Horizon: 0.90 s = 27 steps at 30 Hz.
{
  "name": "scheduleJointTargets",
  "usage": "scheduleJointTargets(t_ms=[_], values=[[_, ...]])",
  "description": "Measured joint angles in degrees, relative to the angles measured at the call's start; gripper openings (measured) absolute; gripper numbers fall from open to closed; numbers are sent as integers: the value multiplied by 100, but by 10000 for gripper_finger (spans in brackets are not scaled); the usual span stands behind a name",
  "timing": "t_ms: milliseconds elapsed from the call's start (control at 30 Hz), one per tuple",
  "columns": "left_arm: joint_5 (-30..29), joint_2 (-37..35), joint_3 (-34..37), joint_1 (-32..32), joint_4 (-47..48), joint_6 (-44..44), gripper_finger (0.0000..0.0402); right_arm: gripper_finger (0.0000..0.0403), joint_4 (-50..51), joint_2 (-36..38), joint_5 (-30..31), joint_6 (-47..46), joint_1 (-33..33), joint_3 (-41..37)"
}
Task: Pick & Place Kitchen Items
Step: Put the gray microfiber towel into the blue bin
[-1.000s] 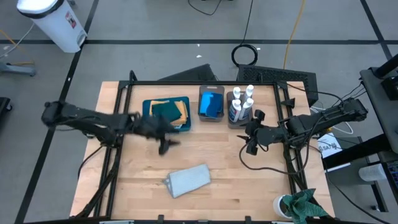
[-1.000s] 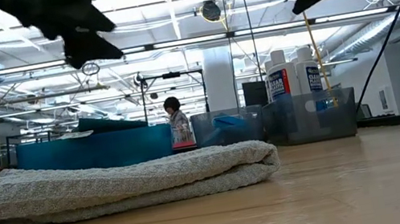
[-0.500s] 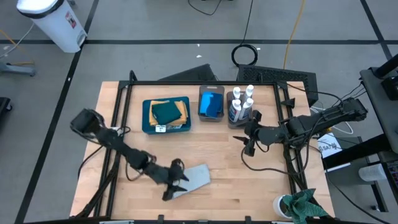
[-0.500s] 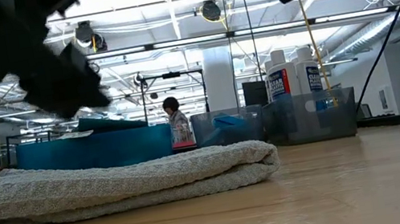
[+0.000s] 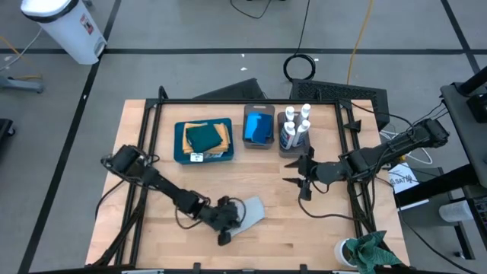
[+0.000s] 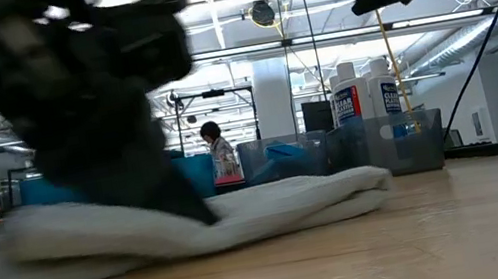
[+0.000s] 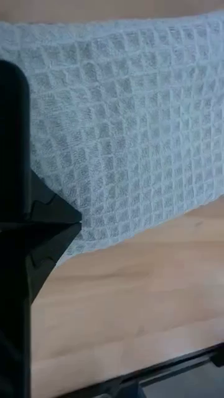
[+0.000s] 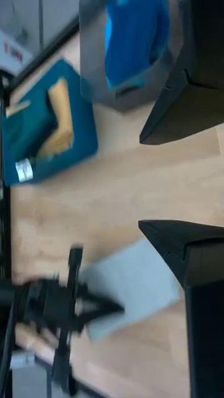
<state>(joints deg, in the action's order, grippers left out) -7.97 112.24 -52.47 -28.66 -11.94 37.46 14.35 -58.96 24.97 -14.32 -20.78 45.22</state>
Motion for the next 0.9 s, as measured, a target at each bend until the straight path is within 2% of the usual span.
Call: scheduleJointTargets(t_ms=[200,400,567,667,733,900], values=[[481,355,-371,780,-348,-1058,11,180,44,2,-790,-412,2,-14],[398,461,-875,1539,-245,-1967,10,180,-4,2,-1190,-1045,2,-250],[476,311,-1286,1761,3,-2235,52,180,-164,2,-1177,-1950,79,-847],[494,108,-1617,1711,392,-2557,89,181,-911,2,-1312,-2519,206,-1383],[520,20,-1788,1652,782,-2788,117,181,-1480,-53,-1489,-2579,328,-1766],[494,-216,-1995,1520,1456,-3145,176,181,-2782,-471,-1485,-2870,620,-2432]])
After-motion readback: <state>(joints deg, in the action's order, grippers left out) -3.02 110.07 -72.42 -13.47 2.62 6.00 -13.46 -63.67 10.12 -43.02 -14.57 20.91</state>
